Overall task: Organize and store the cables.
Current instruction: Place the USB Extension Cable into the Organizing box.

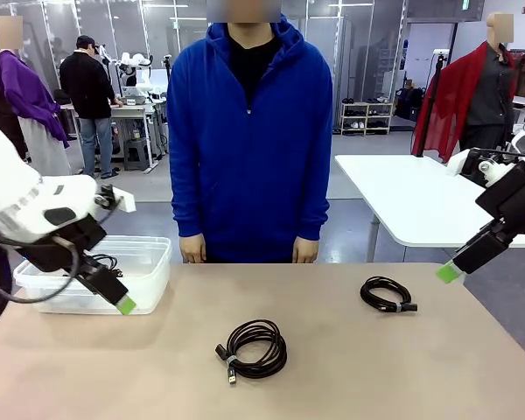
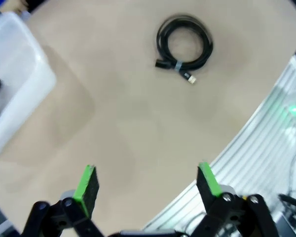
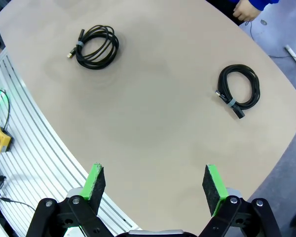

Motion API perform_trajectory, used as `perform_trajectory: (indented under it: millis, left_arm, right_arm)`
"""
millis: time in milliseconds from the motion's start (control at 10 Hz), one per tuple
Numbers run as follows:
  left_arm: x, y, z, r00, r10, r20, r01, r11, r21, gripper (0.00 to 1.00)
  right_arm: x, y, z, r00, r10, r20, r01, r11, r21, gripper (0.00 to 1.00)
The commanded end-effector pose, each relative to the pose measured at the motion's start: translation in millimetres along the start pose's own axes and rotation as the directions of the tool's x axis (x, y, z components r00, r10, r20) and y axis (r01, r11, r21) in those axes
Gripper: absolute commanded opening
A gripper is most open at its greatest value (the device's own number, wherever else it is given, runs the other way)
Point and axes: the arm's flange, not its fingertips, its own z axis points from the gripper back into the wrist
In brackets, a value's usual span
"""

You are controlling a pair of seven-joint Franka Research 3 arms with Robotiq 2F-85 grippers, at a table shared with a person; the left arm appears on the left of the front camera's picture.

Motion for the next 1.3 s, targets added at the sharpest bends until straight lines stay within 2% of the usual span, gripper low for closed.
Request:
perform_trajectory:
  millis: [0, 800, 1200]
  left_arm:
    - [17.8, -17.1, -20.1, 0.999, -0.049, 0.003, 0.049, 0.999, -0.017, 1.00]
    - [30.4, -37.0, -26.7, 0.988, -0.153, -0.004, 0.153, 0.988, -0.008, 1.00]
    - [72.5, -46.5, -33.6, 0.970, -0.234, -0.059, 0.235, 0.972, 0.012, 1.00]
  right_arm:
    - [-0.6, -0.4, -0.4, 1.000, -0.002, -0.014, 0.002, 1.000, -0.011, 1.00]
    - [-0.6, -0.4, -0.4, 1.000, -0.002, -0.014, 0.002, 1.000, -0.011, 1.00]
    - [-0.6, -0.4, -0.4, 1.000, -0.002, -0.014, 0.002, 1.000, -0.011, 1.00]
